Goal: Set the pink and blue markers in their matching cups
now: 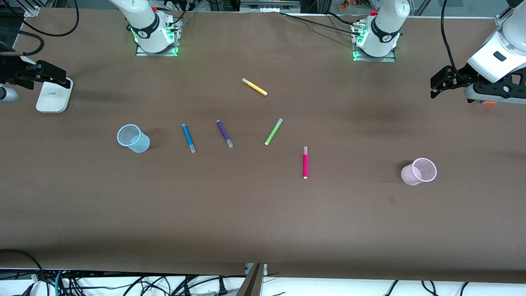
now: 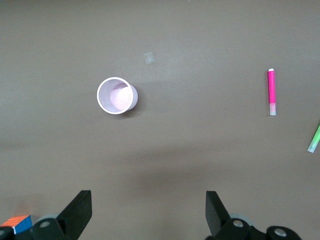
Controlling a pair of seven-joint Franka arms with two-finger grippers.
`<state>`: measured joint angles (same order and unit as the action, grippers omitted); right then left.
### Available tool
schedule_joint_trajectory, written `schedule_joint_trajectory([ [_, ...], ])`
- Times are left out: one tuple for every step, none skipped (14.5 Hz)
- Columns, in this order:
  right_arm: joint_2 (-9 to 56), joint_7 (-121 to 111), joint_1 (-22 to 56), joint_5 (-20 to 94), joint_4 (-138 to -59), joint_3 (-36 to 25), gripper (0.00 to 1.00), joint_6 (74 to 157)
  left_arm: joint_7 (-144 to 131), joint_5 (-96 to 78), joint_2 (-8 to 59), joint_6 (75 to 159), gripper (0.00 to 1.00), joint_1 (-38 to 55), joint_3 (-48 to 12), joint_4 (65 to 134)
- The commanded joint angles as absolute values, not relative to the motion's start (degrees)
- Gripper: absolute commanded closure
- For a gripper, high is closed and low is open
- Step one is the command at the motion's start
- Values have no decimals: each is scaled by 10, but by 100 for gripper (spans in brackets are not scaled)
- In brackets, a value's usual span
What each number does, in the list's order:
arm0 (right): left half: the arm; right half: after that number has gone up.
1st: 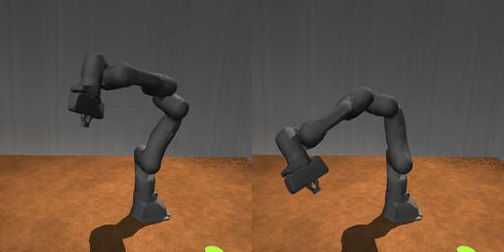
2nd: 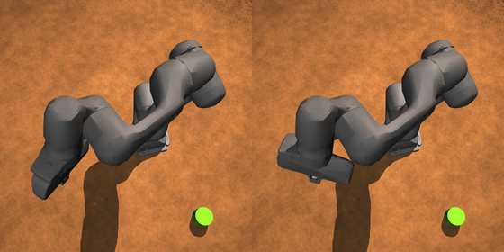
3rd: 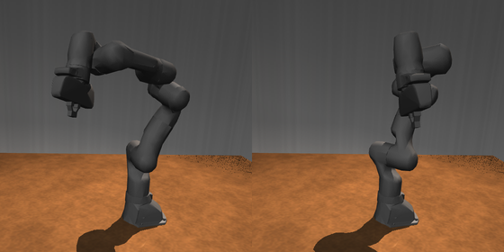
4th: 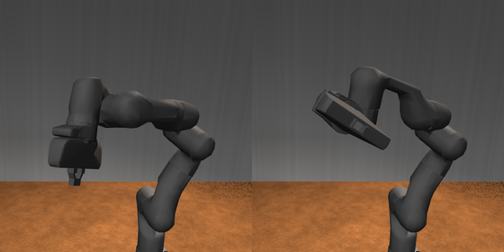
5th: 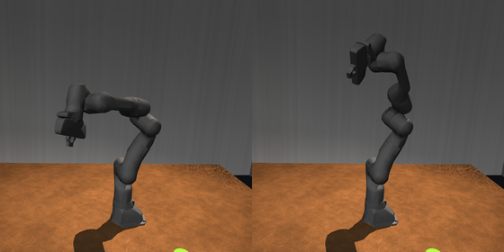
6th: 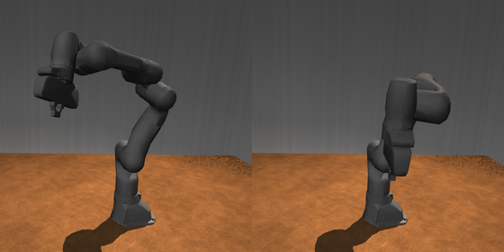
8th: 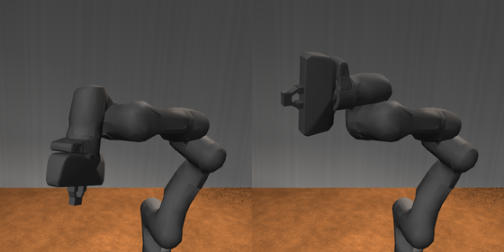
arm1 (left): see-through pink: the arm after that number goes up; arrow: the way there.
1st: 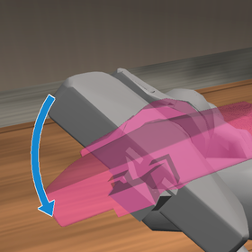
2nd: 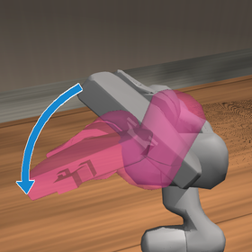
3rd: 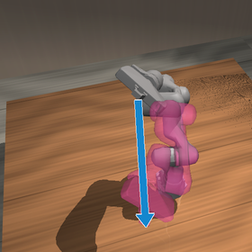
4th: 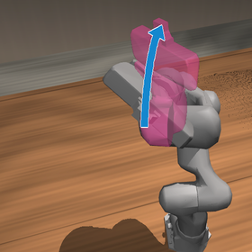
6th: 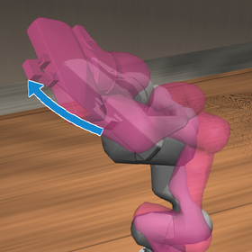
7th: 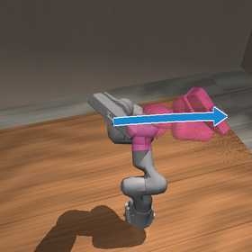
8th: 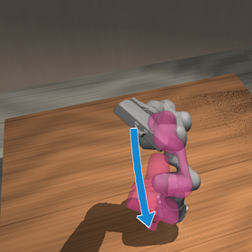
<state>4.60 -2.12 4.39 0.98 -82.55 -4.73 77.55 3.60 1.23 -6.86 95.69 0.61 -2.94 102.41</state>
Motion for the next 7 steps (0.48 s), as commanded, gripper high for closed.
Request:
schedule_joint_trajectory([
  [72,-19,50,6,-819,-40,0,801,33,18,-67,947,0,8,-30,1013],
  [89,-20,67,6,-819,-40,0,810,33,18,-66,947,0,8,-30,1013],
  [111,-19,86,4,-817,-40,0,816,33,18,-66,947,0,8,-29,1013],
  [128,-19,100,4,-817,-40,0,817,33,18,-66,947,0,8,-30,1013],
  [146,-19,110,6,-817,-40,0,825,33,18,-67,947,0,8,-30,1013],
  [164,-21,113,9,-817,-40,0,834,33,17,-66,947,0,8,-29,1014],
  [188,-23,118,12,-817,-40,0,843,37,17,-62,943,0,8,-30,1013],
])
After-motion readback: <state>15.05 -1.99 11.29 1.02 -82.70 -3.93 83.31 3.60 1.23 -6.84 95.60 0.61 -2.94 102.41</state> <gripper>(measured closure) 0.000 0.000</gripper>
